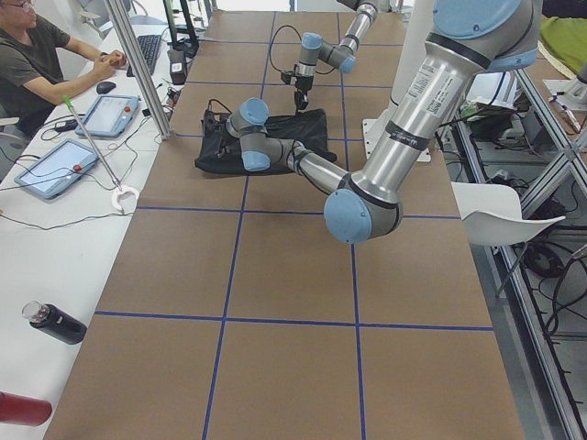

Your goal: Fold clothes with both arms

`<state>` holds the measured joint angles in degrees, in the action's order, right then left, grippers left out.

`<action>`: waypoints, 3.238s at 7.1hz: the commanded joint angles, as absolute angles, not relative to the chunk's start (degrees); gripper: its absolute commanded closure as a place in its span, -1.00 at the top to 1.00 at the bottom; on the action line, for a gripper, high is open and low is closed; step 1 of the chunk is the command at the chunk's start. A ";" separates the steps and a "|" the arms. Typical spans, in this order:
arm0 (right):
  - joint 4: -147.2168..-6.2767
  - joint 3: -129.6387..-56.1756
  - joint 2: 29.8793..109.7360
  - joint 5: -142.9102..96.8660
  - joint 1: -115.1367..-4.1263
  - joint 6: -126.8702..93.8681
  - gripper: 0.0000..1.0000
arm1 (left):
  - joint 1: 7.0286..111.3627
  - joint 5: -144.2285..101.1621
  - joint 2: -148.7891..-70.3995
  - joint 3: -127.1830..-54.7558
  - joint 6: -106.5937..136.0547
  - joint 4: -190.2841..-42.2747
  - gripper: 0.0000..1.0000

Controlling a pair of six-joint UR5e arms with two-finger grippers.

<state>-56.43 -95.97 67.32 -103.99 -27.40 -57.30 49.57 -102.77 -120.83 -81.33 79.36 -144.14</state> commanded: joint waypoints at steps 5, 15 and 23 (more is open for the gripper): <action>-56.43 -95.98 67.67 -103.71 -26.72 -57.39 -0.78 | 49.57 -102.74 -120.76 -81.21 79.37 -144.14 1.00; -55.90 -100.37 76.38 -109.69 -29.00 -57.39 -1.00 | 49.48 -102.74 -120.94 -81.12 79.54 -144.14 0.99; -71.14 -98.11 61.31 -101.72 -30.94 -56.17 0.99 | 49.48 -104.24 -120.67 -81.12 79.37 -144.49 0.99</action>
<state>-66.01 -100.45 66.51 -105.23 -30.99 -57.14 49.48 -104.13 -120.74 -81.12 79.37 -144.39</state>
